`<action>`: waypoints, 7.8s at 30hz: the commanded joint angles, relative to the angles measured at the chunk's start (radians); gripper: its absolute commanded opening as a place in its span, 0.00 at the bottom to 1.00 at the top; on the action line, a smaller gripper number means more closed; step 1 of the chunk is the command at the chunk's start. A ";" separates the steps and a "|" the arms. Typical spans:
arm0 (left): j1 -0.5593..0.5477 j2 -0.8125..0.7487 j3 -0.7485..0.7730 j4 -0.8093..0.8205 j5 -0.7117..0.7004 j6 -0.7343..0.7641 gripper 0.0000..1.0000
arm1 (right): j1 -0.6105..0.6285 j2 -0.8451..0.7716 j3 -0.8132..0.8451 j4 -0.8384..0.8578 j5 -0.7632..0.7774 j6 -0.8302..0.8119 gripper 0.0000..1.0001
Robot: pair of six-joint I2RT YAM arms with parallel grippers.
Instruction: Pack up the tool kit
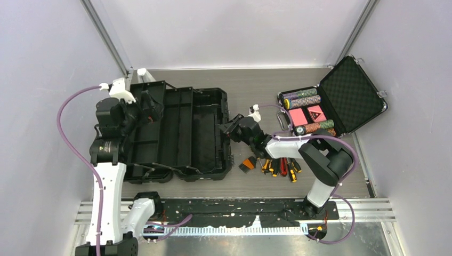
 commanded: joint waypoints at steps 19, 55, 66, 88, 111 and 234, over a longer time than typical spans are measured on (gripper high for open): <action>-0.030 -0.431 -0.142 -0.139 0.172 -0.009 1.00 | -0.018 -0.085 -0.013 -0.116 -0.016 0.053 0.67; -0.095 -0.783 -0.549 -0.048 0.286 -0.018 1.00 | -0.255 -0.532 0.027 -1.121 -0.005 -0.431 0.79; -0.109 -0.809 -0.555 -0.060 0.209 0.005 1.00 | -0.248 -0.355 0.014 -0.979 -0.026 -0.259 0.58; -0.294 -0.386 -0.389 0.341 0.257 -0.317 0.96 | -0.248 -0.624 -0.126 -0.729 -0.090 -0.333 0.05; -0.854 0.394 -0.085 0.727 -0.092 -0.541 0.95 | -0.244 -0.949 -0.434 -0.056 -0.367 -0.594 0.05; -0.133 -0.057 -0.037 -0.015 -0.007 -0.011 0.98 | -0.217 -0.913 -0.113 -1.105 -0.007 -0.764 0.75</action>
